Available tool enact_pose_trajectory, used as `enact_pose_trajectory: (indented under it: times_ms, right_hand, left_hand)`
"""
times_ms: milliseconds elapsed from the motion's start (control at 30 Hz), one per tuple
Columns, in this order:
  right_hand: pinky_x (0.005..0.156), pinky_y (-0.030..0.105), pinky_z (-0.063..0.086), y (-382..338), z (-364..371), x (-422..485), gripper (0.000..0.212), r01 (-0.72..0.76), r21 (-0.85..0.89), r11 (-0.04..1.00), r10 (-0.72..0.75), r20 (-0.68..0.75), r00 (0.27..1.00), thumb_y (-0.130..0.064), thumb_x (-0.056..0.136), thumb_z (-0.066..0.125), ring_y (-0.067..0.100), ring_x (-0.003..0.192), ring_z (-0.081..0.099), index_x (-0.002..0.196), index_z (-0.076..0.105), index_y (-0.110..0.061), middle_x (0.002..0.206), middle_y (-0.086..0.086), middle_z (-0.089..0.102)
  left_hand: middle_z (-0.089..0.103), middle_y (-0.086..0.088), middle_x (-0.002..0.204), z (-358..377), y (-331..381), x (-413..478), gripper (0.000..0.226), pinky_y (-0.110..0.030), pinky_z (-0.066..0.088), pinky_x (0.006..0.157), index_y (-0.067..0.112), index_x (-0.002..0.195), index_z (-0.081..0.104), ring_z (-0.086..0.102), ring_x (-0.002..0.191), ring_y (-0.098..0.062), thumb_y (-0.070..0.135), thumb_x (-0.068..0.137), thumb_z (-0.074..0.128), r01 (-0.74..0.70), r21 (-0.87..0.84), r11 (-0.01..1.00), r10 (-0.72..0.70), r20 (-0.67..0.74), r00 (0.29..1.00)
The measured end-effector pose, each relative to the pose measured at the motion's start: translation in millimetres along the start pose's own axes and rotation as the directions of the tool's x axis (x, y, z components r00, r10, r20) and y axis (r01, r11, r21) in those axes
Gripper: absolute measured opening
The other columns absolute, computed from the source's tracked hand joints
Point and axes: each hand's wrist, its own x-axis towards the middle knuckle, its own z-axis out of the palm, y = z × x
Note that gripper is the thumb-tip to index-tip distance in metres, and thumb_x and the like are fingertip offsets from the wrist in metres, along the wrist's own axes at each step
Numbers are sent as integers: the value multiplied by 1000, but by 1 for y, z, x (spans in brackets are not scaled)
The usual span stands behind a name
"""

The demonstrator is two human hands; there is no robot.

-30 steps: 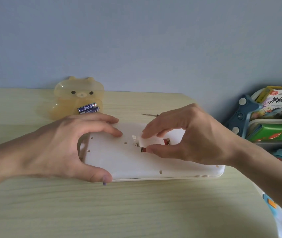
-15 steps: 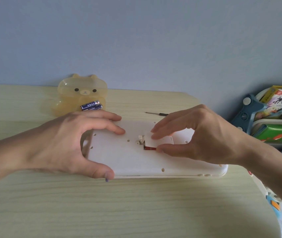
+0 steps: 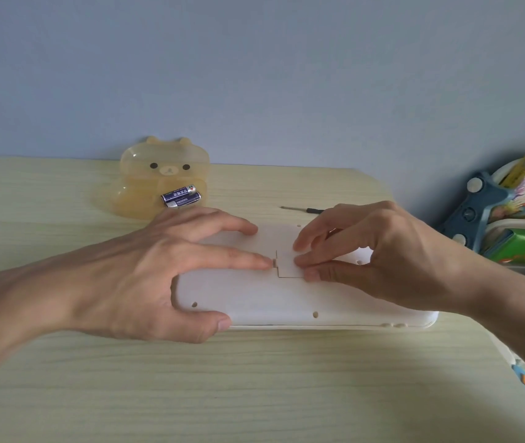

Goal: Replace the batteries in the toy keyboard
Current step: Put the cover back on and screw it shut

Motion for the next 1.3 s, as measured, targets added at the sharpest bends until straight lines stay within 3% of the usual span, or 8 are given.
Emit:
enact_pose_trajectory:
  times_ms: [467,633,767,867,1000,1200,1267,1300]
  right_hand:
    - [91,29,58,7,-7,9,18,14,26,1000,-15,26,1000,-31,90,79,5,101,74,106,84,-29,112,-18,77]
    - [92,38,61,50,-19,36,14,-204,24,979,206,-166,964,-26,92,77,8,91,74,104,83,-32,101,-12,79]
    - [93,39,60,74,-15,50,13,-367,-85,926,357,-111,927,-34,86,84,-7,82,68,99,82,-33,93,-15,76]
    - [94,38,61,77,-13,54,14,-419,-58,906,414,-80,907,-38,80,88,4,90,73,92,81,-37,95,-12,79]
    - [93,42,61,80,-14,58,11,-458,-56,887,453,-87,887,-32,80,87,12,89,75,77,79,-40,89,-10,81]
    - [78,52,64,57,-23,53,7,-404,33,914,404,-159,901,-30,89,78,13,81,77,83,81,-33,78,-11,81]
    - [78,44,65,37,-31,46,4,-341,111,934,354,-135,926,-28,91,79,11,79,77,87,81,-30,78,-11,81]
    - [77,31,65,26,-35,41,3,-299,145,943,317,-114,942,-26,89,81,8,78,78,89,82,-29,78,-11,81]
  left_hand:
    - [20,39,158,4,-6,-3,72,-29,28,114,75,140,34,13,153,4,77,74,64,31,-69,997,-32,-17,999]
    - [15,39,163,5,-14,-10,102,-26,34,110,68,149,26,17,153,9,87,60,73,95,-176,980,-110,-78,991]
    - [16,43,162,8,-18,-14,110,-14,28,114,63,151,26,15,151,16,89,56,75,106,-182,977,-126,-100,987]
    - [17,42,162,10,-20,-15,111,-11,25,117,57,153,28,15,152,14,88,57,76,105,-198,974,-126,-96,987]
    - [15,48,159,10,-19,-15,114,5,14,108,54,154,28,13,149,21,86,56,77,110,-214,971,-134,-101,986]
    - [14,48,159,10,-19,-14,119,6,14,107,50,157,26,14,148,22,87,56,76,111,-234,966,-137,-96,986]
    - [14,49,158,10,-19,-14,119,5,15,108,51,157,26,15,148,21,88,55,75,114,-235,965,-139,-93,986]
    - [15,49,158,10,-19,-14,118,4,16,109,52,157,26,15,148,20,89,55,74,115,-235,965,-140,-91,986]
